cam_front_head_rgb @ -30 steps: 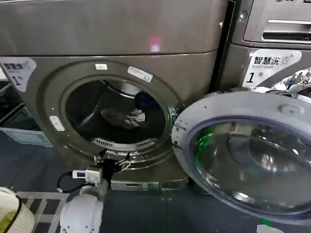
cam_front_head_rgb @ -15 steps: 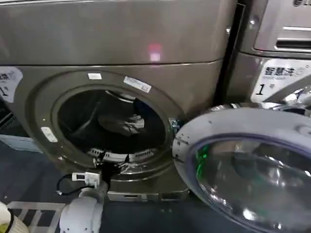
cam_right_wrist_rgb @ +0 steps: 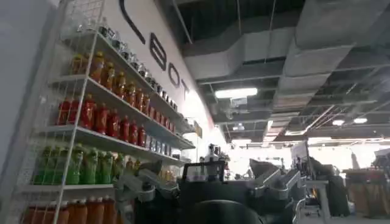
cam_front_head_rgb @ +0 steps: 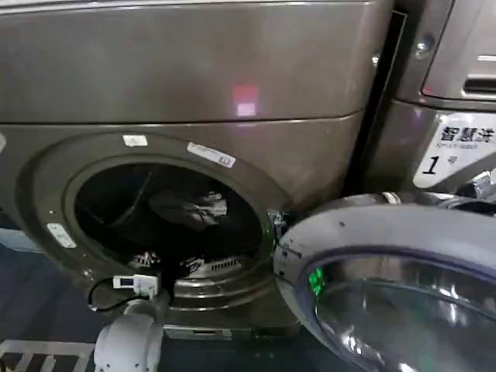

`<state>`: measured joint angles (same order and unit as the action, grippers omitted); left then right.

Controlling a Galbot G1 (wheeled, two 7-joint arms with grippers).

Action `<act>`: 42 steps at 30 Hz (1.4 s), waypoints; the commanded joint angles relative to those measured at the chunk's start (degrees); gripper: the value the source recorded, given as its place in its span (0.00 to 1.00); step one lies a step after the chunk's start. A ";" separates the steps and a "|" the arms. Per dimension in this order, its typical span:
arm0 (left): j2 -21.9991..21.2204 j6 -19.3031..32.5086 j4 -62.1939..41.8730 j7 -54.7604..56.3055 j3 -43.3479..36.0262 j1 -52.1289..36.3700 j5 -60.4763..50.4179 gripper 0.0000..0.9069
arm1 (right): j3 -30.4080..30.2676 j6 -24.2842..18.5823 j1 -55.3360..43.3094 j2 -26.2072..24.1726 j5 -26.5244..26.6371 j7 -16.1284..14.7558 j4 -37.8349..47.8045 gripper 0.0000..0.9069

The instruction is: Grasp the clothes from the dryer.

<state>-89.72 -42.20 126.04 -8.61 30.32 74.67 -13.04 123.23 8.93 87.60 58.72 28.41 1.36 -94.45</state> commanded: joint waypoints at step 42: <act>1.73 4.90 -52.93 5.96 2.24 -40.06 1.14 1.00 | 0.71 -1.41 0.64 -0.65 -0.16 -0.40 1.54 1.00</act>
<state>-88.06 -41.12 85.35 -3.60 32.55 42.30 -11.99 123.97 7.58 88.32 58.10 28.27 0.94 -92.92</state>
